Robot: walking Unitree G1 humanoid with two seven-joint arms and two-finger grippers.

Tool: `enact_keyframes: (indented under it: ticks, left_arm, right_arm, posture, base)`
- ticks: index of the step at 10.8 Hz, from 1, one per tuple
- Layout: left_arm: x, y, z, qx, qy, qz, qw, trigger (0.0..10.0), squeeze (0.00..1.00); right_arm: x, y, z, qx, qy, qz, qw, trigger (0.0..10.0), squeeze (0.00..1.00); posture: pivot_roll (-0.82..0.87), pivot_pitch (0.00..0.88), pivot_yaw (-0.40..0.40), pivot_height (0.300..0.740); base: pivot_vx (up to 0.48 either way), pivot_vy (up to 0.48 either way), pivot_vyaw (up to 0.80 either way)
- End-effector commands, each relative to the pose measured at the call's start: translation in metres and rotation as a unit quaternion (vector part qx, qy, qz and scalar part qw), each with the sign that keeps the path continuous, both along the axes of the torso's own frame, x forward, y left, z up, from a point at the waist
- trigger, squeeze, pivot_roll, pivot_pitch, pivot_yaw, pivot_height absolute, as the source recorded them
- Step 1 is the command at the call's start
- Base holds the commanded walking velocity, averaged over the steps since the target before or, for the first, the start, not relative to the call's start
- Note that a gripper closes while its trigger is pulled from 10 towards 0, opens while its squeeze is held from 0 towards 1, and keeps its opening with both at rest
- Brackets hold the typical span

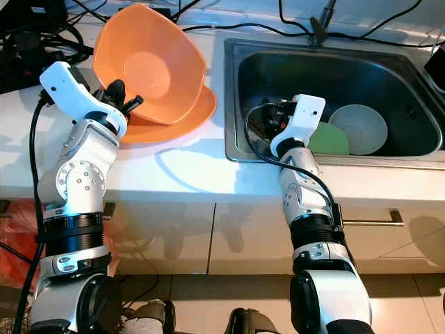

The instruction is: Kitchen organization

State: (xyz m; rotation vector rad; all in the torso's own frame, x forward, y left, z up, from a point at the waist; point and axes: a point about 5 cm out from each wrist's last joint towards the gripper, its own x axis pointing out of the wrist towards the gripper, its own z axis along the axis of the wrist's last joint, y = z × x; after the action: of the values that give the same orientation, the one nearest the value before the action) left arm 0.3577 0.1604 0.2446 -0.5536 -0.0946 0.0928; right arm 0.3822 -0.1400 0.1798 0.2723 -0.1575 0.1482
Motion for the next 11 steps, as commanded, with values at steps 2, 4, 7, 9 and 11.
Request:
enact_keyframes:
  ticks: [2,4,7,9,11]
  left_arm:
    - [0.000,-0.006,0.011,-0.004,-0.035,-0.016,0.999,0.0,0.00]
    - [-0.002,-0.010,0.018,-0.021,-0.064,-0.031,0.997,0.0,0.00]
    - [-0.007,-0.018,0.032,-0.039,-0.122,-0.061,0.990,0.0,0.00]
    - [-0.010,-0.027,0.038,-0.052,-0.148,-0.078,0.984,10.0,0.00]
    - [-0.012,-0.037,0.039,-0.051,-0.157,-0.099,0.981,10.0,0.00]
  right_arm:
    - [0.000,-0.003,0.000,0.001,-0.001,-0.002,1.000,10.0,0.00]
    - [0.000,-0.002,0.000,0.001,-0.001,-0.001,1.000,10.0,0.00]
    - [0.000,-0.001,0.000,0.007,-0.001,0.001,1.000,10.0,0.00]
    - [0.000,-0.001,0.005,0.029,-0.005,0.003,1.000,10.0,0.00]
    - [0.001,0.002,0.022,0.121,-0.017,0.029,0.992,10.0,0.00]
  posture:
    - [0.10,0.138,-0.071,0.723]
    - [0.10,0.133,-0.071,0.723]
    - [0.10,0.130,-0.072,0.723]
    - [0.10,0.136,-0.073,0.723]
    - [0.09,0.143,-0.073,0.723]
  base:
    - [0.000,0.000,0.00]
    - [0.000,0.000,0.00]
    - [0.000,0.000,0.00]
    - [0.000,0.000,0.00]
    - [0.000,0.000,0.00]
